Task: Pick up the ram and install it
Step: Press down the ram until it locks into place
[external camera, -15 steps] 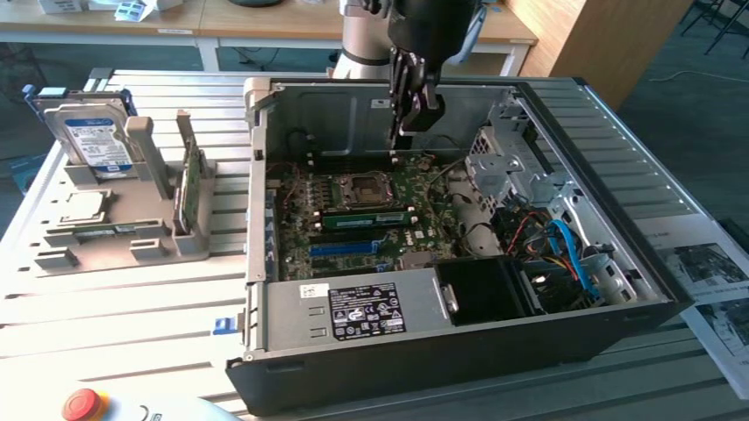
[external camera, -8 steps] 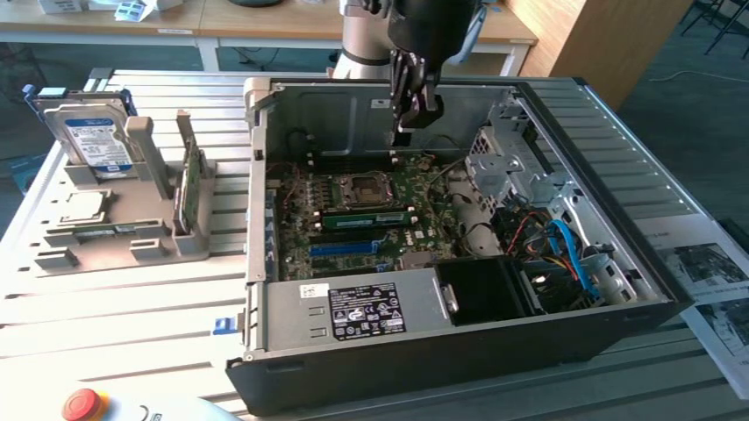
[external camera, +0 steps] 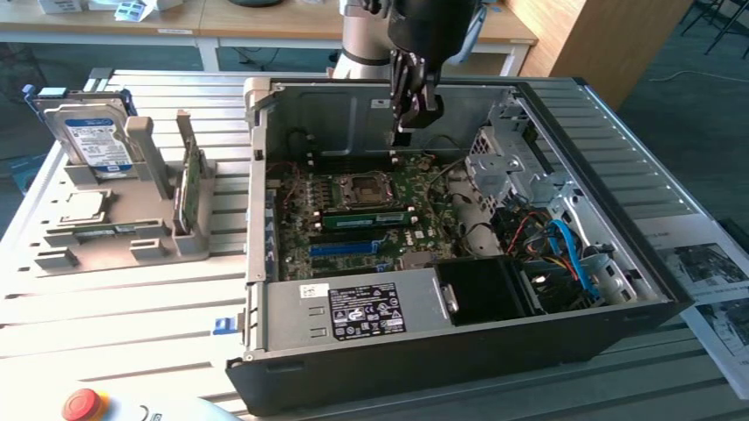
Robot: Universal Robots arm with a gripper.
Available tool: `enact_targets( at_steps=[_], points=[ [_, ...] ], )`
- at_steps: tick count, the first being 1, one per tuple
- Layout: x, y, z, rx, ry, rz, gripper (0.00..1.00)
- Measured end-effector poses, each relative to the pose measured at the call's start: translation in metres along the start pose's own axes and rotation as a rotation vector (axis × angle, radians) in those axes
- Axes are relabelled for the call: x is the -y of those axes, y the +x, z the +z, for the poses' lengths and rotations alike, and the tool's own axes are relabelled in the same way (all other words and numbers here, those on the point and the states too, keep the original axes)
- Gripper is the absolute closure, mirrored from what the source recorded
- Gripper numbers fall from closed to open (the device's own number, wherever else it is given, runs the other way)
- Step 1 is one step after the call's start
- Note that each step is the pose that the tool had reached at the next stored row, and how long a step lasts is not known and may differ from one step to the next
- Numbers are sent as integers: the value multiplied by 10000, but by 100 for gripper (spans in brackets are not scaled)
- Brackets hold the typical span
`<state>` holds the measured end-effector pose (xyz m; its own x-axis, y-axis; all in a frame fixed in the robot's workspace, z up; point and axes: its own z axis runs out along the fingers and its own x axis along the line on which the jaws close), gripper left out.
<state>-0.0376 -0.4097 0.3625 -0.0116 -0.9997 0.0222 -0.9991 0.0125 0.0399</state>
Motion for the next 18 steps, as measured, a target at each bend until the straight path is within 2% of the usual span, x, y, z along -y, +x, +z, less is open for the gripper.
enact_targets(
  at_steps=[3, 5, 8, 13, 18],
  points=[
    [-1, 0, 1, 1, 16, 1, 90],
    [-3, -2, 0, 1, 95, 3, 90],
    [-6, -3, 0, -4, 176, 3, 90],
    [2, -3, -1, -6, 176, 4, 90],
    [61, -4, -1, -6, 161, 2, 90]
  ],
)
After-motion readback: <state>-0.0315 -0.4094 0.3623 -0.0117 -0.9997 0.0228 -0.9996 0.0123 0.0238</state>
